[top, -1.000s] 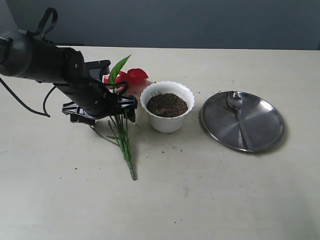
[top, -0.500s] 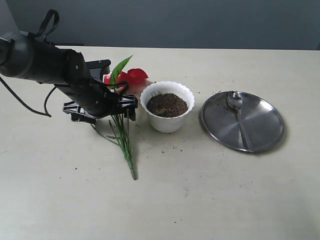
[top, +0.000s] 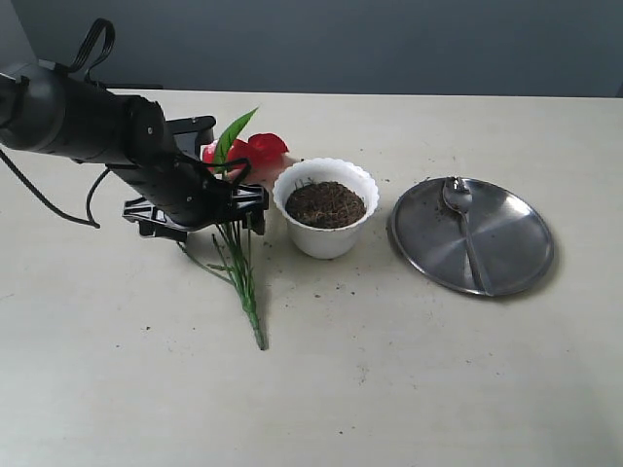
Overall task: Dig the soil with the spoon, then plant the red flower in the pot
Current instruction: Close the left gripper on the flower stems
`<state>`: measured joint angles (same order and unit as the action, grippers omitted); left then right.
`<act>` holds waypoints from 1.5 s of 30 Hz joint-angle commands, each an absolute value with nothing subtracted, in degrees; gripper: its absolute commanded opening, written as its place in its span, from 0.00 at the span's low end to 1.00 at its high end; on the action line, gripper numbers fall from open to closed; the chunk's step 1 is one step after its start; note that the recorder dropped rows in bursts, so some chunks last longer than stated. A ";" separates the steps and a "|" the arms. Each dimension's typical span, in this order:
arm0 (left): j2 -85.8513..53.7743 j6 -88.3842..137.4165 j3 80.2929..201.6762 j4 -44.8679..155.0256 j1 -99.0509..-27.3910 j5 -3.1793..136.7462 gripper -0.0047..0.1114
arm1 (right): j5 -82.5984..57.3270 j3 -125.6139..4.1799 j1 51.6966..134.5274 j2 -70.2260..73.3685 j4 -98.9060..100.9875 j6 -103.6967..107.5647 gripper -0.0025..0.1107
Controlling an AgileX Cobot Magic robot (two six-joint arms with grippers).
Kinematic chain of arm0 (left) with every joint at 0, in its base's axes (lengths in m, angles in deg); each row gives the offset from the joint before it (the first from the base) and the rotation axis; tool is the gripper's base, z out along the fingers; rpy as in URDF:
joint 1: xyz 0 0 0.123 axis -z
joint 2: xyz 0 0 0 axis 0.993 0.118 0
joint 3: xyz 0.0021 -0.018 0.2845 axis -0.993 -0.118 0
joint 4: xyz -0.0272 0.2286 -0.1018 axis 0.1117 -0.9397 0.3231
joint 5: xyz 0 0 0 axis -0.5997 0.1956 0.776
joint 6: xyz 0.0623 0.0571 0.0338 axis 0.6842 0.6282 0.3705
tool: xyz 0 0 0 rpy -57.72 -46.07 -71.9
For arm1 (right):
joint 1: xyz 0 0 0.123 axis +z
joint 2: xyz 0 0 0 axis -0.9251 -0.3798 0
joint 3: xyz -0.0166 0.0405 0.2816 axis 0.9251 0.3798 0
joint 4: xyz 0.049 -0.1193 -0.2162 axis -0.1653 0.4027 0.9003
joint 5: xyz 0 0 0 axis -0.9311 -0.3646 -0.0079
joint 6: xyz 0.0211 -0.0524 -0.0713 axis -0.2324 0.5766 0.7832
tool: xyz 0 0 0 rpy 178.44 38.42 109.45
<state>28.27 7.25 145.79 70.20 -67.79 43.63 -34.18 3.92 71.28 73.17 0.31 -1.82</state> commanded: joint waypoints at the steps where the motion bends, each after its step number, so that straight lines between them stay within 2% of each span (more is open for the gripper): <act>1: 28.38 7.10 146.71 70.66 -67.62 42.31 0.89 | -33.47 4.18 71.48 73.37 0.30 -1.57 0.02; 24: 28.88 5.80 149.12 67.54 -65.47 40.97 0.89 | -33.62 4.18 71.48 73.37 0.45 -1.57 0.02; 27: 28.88 4.17 149.12 65.21 -65.47 40.04 0.85 | -33.62 4.18 71.48 73.37 0.45 -1.57 0.02; 34: 28.88 4.17 149.12 64.37 -65.47 39.94 0.67 | -33.62 4.18 71.48 73.37 0.45 -1.57 0.02; 45: 30.95 4.17 149.12 64.21 -65.47 38.79 0.67 | -33.46 4.18 71.48 73.37 0.33 -1.57 0.02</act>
<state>29.93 4.46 148.86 64.20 -65.89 39.46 -34.18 3.92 71.28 73.17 0.31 -1.82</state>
